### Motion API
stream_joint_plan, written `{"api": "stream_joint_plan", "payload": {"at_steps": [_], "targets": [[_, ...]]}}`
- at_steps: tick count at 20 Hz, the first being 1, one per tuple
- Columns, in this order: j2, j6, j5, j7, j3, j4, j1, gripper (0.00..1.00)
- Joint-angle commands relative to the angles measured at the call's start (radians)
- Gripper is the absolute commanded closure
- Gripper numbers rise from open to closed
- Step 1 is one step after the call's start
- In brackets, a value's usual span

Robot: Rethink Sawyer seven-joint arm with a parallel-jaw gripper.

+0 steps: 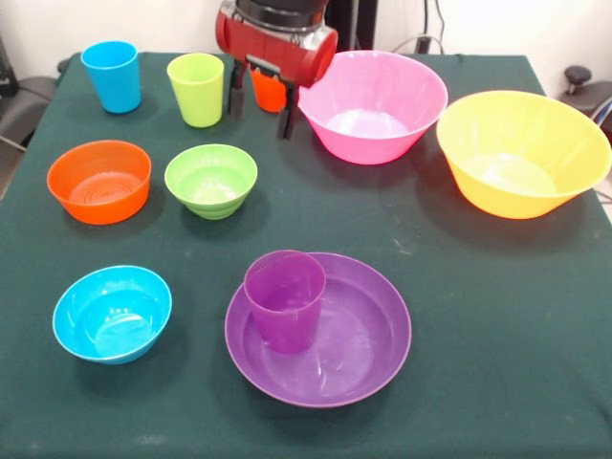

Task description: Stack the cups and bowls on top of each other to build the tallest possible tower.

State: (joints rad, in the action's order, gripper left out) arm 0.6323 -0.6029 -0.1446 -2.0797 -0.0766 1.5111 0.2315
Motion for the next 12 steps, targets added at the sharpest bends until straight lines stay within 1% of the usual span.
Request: {"api": "stream_joint_plan", "payload": {"at_steps": [1,7,12], "targets": [[0.061,-0.047,-0.07,0.166,0.127,0.148,0.033,0.0],[0.104,-0.034,-0.093,0.19,0.145,0.209,0.074,0.0],[0.122,-0.024,-0.12,0.213,0.166,0.235,0.113,0.0]]}}
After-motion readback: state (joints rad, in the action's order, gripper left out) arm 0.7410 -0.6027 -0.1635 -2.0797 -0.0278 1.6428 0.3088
